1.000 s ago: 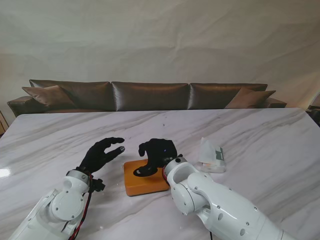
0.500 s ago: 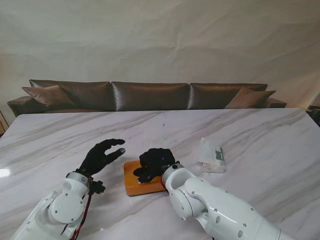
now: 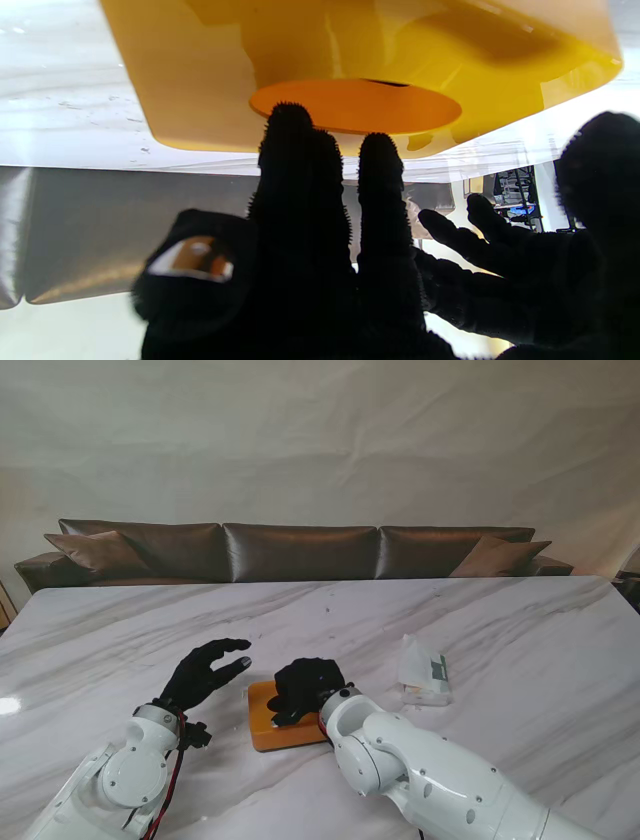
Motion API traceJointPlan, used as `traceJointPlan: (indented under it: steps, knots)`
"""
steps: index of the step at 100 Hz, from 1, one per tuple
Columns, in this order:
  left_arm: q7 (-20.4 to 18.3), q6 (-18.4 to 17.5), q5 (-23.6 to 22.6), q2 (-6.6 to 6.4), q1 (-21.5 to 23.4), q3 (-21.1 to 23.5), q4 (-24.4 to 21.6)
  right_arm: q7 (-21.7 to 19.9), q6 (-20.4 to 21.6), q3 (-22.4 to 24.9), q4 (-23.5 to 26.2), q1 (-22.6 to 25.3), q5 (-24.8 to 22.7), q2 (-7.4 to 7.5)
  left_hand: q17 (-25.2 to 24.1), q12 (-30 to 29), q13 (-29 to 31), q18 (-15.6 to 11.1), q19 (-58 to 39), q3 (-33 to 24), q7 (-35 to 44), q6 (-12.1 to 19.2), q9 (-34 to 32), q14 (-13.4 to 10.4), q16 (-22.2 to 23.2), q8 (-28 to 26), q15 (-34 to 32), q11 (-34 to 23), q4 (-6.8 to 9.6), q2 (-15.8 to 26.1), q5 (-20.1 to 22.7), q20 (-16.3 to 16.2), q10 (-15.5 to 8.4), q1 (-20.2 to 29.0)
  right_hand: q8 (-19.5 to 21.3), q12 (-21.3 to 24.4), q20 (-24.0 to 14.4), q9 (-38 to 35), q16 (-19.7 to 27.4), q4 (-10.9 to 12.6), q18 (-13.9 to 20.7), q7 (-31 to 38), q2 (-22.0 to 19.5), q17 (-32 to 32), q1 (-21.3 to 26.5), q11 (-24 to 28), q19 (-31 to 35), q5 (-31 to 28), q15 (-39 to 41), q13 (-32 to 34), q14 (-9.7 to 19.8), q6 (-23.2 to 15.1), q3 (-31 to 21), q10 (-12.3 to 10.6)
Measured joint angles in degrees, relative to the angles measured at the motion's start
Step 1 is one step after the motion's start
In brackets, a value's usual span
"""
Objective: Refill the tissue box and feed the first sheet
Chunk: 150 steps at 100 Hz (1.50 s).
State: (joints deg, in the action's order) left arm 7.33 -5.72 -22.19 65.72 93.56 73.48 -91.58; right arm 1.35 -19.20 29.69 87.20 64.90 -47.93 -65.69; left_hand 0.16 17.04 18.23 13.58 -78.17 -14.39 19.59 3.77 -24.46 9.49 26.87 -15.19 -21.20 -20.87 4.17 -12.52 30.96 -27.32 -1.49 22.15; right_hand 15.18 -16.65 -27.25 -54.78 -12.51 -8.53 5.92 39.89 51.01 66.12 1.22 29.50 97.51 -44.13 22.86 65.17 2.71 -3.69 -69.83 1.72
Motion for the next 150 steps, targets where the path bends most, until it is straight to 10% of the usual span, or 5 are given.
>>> traceJointPlan:
  steps: [74,100,121,133,150]
  knots:
    - [0.23,-0.93,0.05,0.0,0.18,-0.02,0.15,-4.68,-3.69,-2.21,2.34,1.22,-5.16,1.69,0.0,0.0,0.0,0.01,0.0,0.0,0.0,-0.01,0.0,0.01,0.0,-0.02,0.01,0.0,0.0,0.0,0.0,0.0,0.0,0.0,-0.58,0.11,-2.13,-0.24,0.15,0.0,0.0,-0.01,0.62,0.57,0.65,-0.39,1.44,0.89,0.63,0.65,0.07,0.72,-0.04,0.35]
    - [0.66,-1.81,0.16,0.05,0.83,0.43,0.15,-6.36,-7.51,-6.31,2.13,-0.6,-6.0,1.71,0.0,0.0,0.0,0.01,0.0,0.0,0.0,-0.01,0.0,0.01,0.0,-0.06,0.01,0.0,0.0,0.0,0.0,0.0,0.0,0.0,-0.12,-0.27,-2.13,-1.36,-1.37,-0.06,0.4,1.66,10.52,1.16,6.59,0.84,1.46,0.72,6.34,1.54,0.71,-0.82,-2.94,0.17]
    - [1.46,-2.72,0.16,0.09,1.57,0.83,0.1,-4.96,-10.78,-8.67,0.92,-1.52,-6.6,1.06,0.0,0.0,0.0,0.01,0.0,0.0,0.0,-0.02,0.0,0.01,0.0,-0.08,0.01,0.0,0.01,0.0,0.0,0.0,0.0,0.0,10.71,-15.41,-2.16,-6.42,-14.37,-0.65,0.84,10.26,16.15,2.58,15.53,13.81,2.64,-5.08,25.32,5.79,2.92,-7.2,-4.15,-3.88]
    - [1.82,-3.21,0.27,0.14,1.95,0.94,0.1,-0.52,-12.28,-8.59,-0.76,-0.97,-6.35,-0.01,0.0,0.0,0.0,0.03,0.0,0.0,0.0,-0.02,0.0,0.01,0.0,-0.08,0.02,0.0,0.01,0.0,0.0,0.0,0.0,0.0,18.13,-28.24,-2.96,-10.57,-21.77,-10.8,0.88,24.01,20.72,2.75,20.36,23.17,3.84,-8.5,40.04,6.53,3.63,-16.15,-4.68,-8.97]
    - [2.09,-3.52,0.15,0.18,2.36,1.07,0.13,-0.17,-12.86,-4.65,1.06,1.9,-8.59,-0.33,0.01,0.0,0.0,0.07,0.0,0.0,0.01,-0.02,0.0,0.01,0.0,-0.08,0.02,0.0,0.01,0.0,0.0,0.0,0.0,0.0,30.52,-38.29,-3.66,-14.82,-25.26,-11.58,0.88,26.58,21.69,2.75,20.42,29.11,4.99,-12.79,43.38,6.53,3.69,-17.58,-5.19,-11.01]
